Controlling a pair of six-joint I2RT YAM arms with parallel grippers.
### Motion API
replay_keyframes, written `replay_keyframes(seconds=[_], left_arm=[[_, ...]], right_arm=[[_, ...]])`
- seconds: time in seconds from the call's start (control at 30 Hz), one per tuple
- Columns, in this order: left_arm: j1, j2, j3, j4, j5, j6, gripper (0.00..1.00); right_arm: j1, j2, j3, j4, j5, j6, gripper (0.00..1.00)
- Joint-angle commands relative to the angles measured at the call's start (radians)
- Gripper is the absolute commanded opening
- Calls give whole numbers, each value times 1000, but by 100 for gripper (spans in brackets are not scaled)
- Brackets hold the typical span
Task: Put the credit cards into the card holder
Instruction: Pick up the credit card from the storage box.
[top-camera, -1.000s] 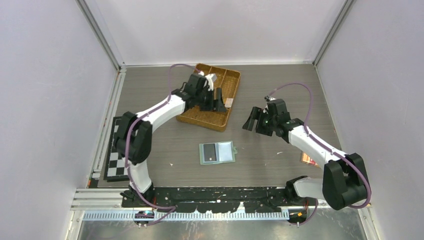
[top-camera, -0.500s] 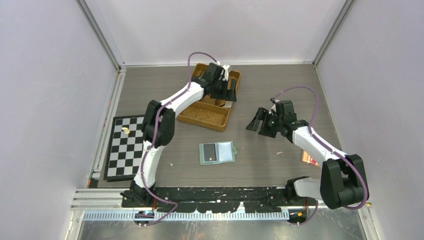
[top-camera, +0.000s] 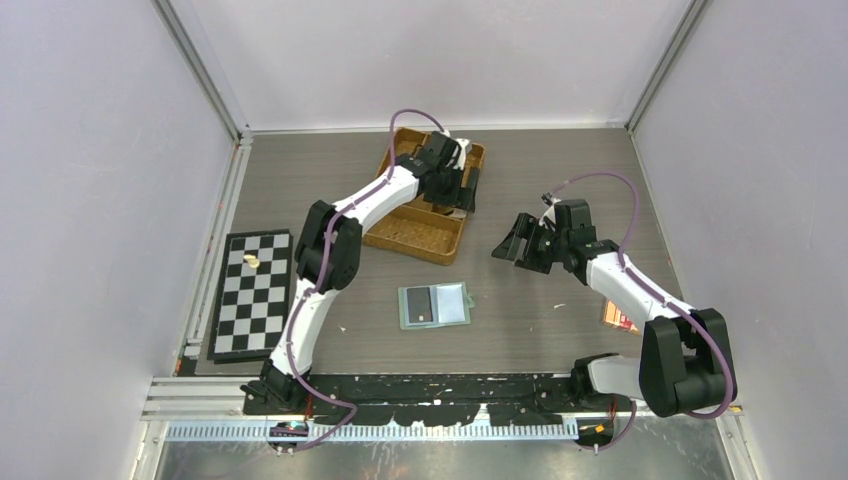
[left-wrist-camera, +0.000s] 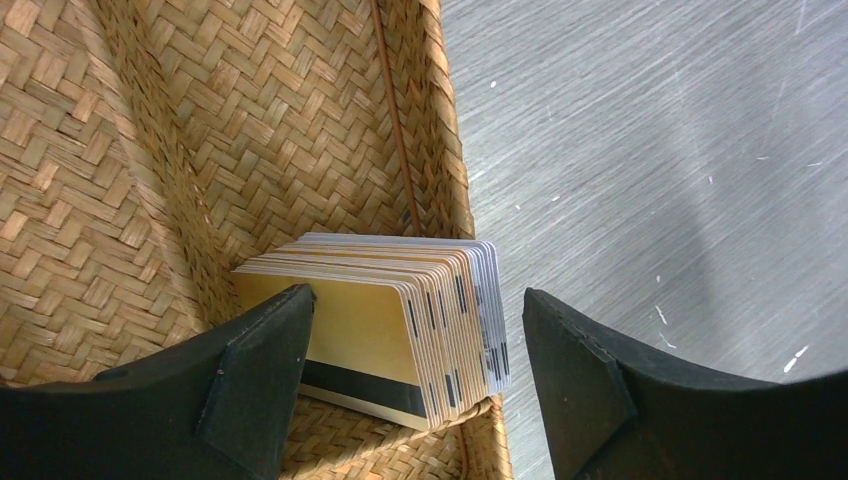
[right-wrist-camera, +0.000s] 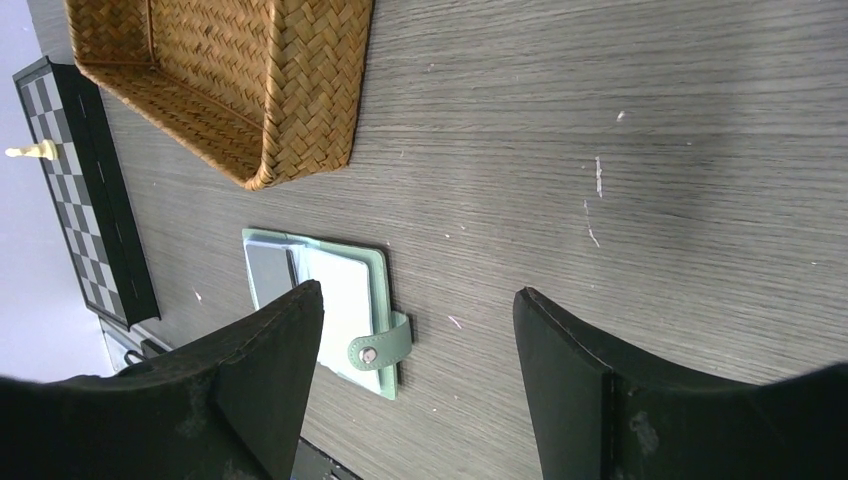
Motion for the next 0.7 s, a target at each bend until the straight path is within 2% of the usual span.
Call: replay_keyframes(seconds=[0.0,0.27,0.67], left_arm=[[-14,-79,-59,53,102,-56,79],[-15,-118,-103,111,174,-108,77],[-31,-161,-152,143,197,-124,77]], right_arm=[[-7,7,0,38,-23,-9,74],[-7,13,-3,44,-24,-3,72],[-7,16,-6,42,-14,-2,72]])
